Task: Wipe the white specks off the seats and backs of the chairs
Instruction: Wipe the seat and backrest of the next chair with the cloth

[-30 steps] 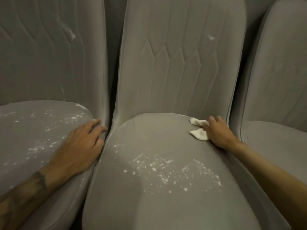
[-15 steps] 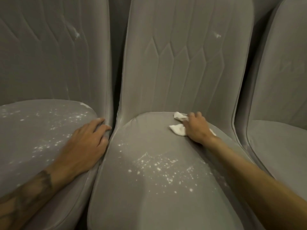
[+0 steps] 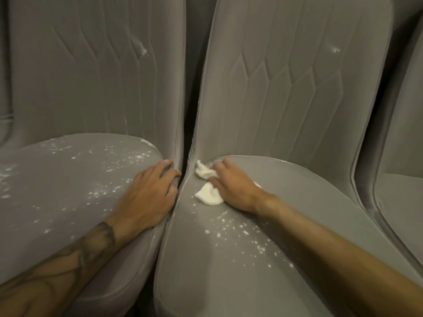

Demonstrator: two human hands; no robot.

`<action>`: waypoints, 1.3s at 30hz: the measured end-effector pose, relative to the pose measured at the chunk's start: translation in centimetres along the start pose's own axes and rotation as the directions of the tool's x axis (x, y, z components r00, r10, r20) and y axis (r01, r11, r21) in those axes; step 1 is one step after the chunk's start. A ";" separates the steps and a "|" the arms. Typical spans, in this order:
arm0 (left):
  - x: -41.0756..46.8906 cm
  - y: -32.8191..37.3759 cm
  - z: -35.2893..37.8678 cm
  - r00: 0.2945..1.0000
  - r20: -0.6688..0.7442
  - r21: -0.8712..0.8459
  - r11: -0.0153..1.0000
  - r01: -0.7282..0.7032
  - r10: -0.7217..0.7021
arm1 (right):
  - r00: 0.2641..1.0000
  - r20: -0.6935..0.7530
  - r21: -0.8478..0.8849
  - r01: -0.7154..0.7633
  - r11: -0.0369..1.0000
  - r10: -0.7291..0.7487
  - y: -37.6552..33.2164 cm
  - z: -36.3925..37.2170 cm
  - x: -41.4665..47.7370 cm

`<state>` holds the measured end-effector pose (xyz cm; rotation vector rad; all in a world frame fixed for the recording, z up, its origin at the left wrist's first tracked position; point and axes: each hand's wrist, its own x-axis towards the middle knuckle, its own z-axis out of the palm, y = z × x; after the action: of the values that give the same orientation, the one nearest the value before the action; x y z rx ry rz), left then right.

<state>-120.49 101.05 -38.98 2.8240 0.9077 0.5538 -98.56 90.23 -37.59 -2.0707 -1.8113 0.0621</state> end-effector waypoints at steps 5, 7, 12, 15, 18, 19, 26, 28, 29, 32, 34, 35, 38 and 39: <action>-0.3 0.1 -0.3 1.000 0.008 0.035 0.999 -0.017 0.017 | 0.997 0.060 -0.059 0.059 0.997 -0.056 0.6 -1.2 -0.8; -0.4 0.1 -0.3 1.000 0.007 0.045 0.999 -0.026 0.025 | 0.995 0.035 -0.100 -0.088 0.991 0.092 0.7 -1.6 1.2; -0.2 -0.3 0.1 1.000 0.002 0.014 1.000 -0.024 0.024 | 0.982 0.002 0.040 0.191 0.981 -0.191 -3.4 0.5 -1.7; -0.1 -0.4 0.2 1.000 0.004 0.017 1.000 -0.018 0.018 | 0.957 0.072 0.005 0.283 0.959 -0.282 -2.8 -0.3 -2.9; -0.2 -0.5 0.2 1.000 0.003 0.020 1.000 -0.022 0.022 | 0.992 0.070 -0.067 0.111 0.992 -0.106 -2.2 -1.3 -0.3; -0.2 -0.5 0.1 1.000 0.004 0.015 1.000 -0.020 0.020 | 0.994 0.066 -0.063 0.088 0.994 -0.084 -2.2 -1.3 0.2; -0.2 -0.6 0.2 1.000 0.003 -0.019 1.000 -0.018 0.018 | 0.944 0.083 0.023 0.318 0.948 -0.319 -2.1 -1.1 -4.7; -0.2 -0.6 0.2 1.000 0.006 -0.027 0.999 -0.020 0.020 | 0.968 0.072 -0.036 0.244 0.969 -0.241 -1.7 -1.1 -2.7; -0.2 -0.6 0.1 1.000 0.011 -0.029 0.999 -0.018 0.018 | 0.985 0.063 -0.068 0.164 0.984 -0.160 -1.9 -1.1 -1.4; -0.1 -0.6 0.1 1.000 0.015 -0.024 0.999 -0.021 0.022 | 0.996 0.037 -0.095 0.079 0.992 -0.076 -3.5 -0.5 0.1; -0.2 -0.6 0.0 1.000 0.013 -0.027 0.999 -0.027 0.027 | 0.976 0.029 -0.033 0.218 0.975 -0.217 -4.5 0.1 -2.1; -0.2 -0.6 0.0 1.000 0.014 -0.026 0.999 -0.026 0.026 | 0.956 0.038 -0.004 0.291 0.957 -0.290 -4.6 0.2 -3.6; -0.3 -0.6 0.0 1.000 0.017 -0.021 0.999 -0.024 0.024 | 0.928 0.117 0.002 0.356 0.935 -0.353 -3.5 -0.7 -5.3; -0.2 -0.7 -0.1 1.000 0.017 -0.024 0.999 -0.021 0.021 | 0.942 0.117 -0.034 0.320 0.947 -0.314 -2.9 -0.9 -4.5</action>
<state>-121.04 101.45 -39.15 2.8154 0.8633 0.5379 -101.77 85.94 -36.79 -1.8133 -2.2144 0.0413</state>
